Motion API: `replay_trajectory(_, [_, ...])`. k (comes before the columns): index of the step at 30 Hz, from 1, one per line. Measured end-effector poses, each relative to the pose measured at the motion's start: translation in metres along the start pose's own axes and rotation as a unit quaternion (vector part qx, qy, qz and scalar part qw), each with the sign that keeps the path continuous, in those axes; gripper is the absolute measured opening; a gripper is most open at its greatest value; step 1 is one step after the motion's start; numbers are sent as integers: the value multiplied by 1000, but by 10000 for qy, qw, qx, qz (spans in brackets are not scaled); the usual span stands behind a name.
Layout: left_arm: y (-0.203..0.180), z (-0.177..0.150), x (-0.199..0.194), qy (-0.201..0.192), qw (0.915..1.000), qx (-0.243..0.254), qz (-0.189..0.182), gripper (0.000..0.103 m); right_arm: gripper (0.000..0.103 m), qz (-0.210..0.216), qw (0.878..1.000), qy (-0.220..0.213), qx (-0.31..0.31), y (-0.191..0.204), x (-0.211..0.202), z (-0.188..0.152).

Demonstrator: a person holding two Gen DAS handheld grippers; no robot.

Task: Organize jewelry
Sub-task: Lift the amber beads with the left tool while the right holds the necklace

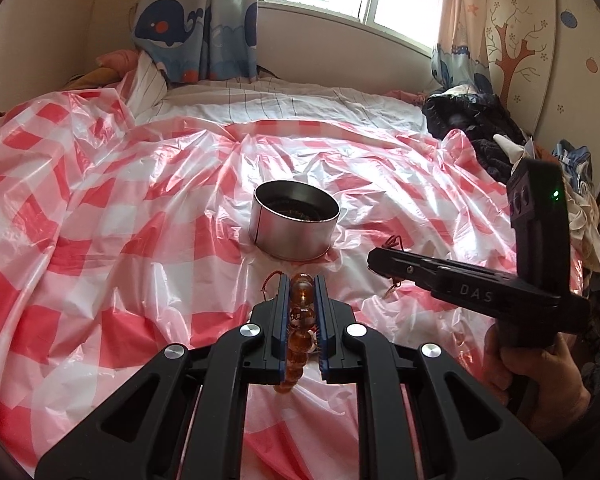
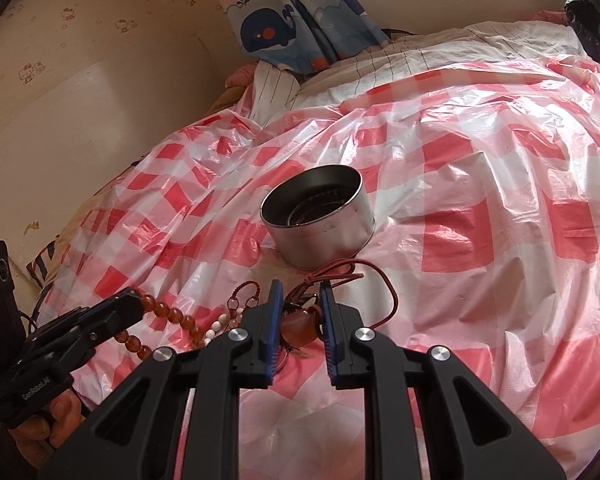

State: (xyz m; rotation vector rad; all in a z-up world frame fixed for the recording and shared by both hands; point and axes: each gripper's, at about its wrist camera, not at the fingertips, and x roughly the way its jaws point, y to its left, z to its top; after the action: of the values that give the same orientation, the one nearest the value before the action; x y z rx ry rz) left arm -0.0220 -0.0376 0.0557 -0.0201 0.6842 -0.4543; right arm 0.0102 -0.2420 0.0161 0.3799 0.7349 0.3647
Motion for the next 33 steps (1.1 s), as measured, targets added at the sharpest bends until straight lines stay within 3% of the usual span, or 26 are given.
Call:
replay_trajectory(14, [2,-5,10,44,9981,297,531,10,19,-51,9997,93,-233,10,7,-4])
replay_trajectory(33, [15,-4,23,128,9965,302,765,10,19,-79,9988,37,-474,20,8,-5])
